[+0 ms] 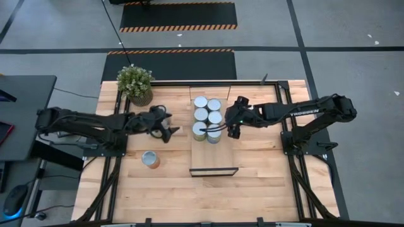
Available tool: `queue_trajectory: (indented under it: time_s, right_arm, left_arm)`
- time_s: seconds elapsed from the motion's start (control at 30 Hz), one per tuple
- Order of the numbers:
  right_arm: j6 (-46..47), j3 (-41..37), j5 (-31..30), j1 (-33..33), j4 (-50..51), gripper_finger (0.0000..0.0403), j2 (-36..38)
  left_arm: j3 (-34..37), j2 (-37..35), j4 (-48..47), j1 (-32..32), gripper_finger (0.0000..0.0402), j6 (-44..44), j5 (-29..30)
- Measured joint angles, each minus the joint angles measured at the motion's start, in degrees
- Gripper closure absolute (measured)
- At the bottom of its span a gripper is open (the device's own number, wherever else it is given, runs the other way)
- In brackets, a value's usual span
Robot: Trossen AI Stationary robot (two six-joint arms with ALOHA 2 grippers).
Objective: Pick and place cans onto a shelf
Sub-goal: Adjust the canned goods on the shelf
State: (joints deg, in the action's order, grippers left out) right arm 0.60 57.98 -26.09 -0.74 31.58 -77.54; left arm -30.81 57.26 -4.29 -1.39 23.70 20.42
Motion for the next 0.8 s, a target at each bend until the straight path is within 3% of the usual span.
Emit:
queue_trajectory:
  time_s: [0.1,0.27,0.37,0.43,0.63,0.8]
  right_arm:
    - [-2.6,-1.7,0.0,0.8,-5.4,0.0054,0.0]
    - [-5.2,-5.6,0.1,1.8,-12.7,0.0054,0.0]
    - [-5.6,-7.2,0.0,2.6,-15.1,0.0054,0.0]
    - [-5.7,-8.1,0.2,3.3,-15.3,0.0054,0.0]
    - [-6.8,-9.4,-0.2,4.4,-16.4,0.0054,1.4]
    - [-8.2,-9.5,-2.9,4.3,-14.0,0.0054,4.6]
  left_arm:
    - [0.0,-3.2,-4.4,4.0,0.0005,6.3,-3.7]
    - [0.0,-7.3,-4.5,10.3,0.0005,13.5,-17.0]
    - [0.0,-9.3,-5.3,13.5,0.0005,20.4,-20.2]
    - [0.0,-10.5,-5.4,16.2,0.0005,24.1,-19.4]
    - [-0.2,-11.3,-6.0,26.1,0.0011,26.4,-6.9]
    - [-5.4,-11.0,-15.6,31.0,0.0012,30.8,-3.1]
